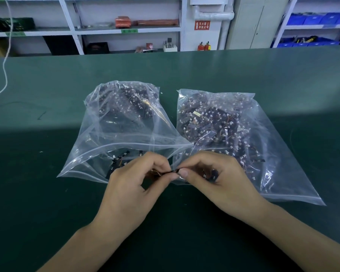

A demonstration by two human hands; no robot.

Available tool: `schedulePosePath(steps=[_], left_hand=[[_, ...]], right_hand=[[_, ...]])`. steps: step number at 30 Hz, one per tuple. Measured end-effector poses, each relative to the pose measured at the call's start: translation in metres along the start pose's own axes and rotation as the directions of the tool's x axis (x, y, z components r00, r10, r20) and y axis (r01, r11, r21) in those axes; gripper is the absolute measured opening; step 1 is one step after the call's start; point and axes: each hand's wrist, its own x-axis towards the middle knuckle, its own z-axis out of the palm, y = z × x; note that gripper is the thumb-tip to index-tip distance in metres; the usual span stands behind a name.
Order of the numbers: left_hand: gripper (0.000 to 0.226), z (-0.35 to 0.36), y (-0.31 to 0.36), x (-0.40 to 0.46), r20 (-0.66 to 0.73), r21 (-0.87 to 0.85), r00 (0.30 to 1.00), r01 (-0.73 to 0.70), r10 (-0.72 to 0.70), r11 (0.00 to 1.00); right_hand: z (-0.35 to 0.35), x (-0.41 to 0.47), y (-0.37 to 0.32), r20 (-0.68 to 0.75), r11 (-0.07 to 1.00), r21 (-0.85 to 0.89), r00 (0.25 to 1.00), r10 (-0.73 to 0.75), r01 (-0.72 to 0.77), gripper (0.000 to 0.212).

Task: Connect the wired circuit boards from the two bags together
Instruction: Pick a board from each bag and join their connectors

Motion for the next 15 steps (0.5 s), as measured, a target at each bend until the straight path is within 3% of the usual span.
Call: schedulePosePath(steps=[3,8,15], left_hand=[[0.017,0.0003,0.003,-0.0003,0.025,0.013,0.999,-0.028,0.028,1.0],[0.014,-0.0037,0.0017,0.0011,0.01,0.066,1.0,0.001,-0.002,0.998],[0.008,-0.0065,0.0026,-0.0001,0.042,-0.001,0.999,0.034,-0.034,0.999]], right_hand=[[-0.0002,-0.0008,0.0002,0.023,0.999,0.036,1.0,0.013,-0.014,0.006],[-0.0044,-0.0002,-0.0039,-0.057,0.999,0.027,0.998,-0.016,0.018,0.006],[-0.0049,0.0,-0.007,-0.063,0.997,-0.048,0.996,-0.067,0.064,0.005]])
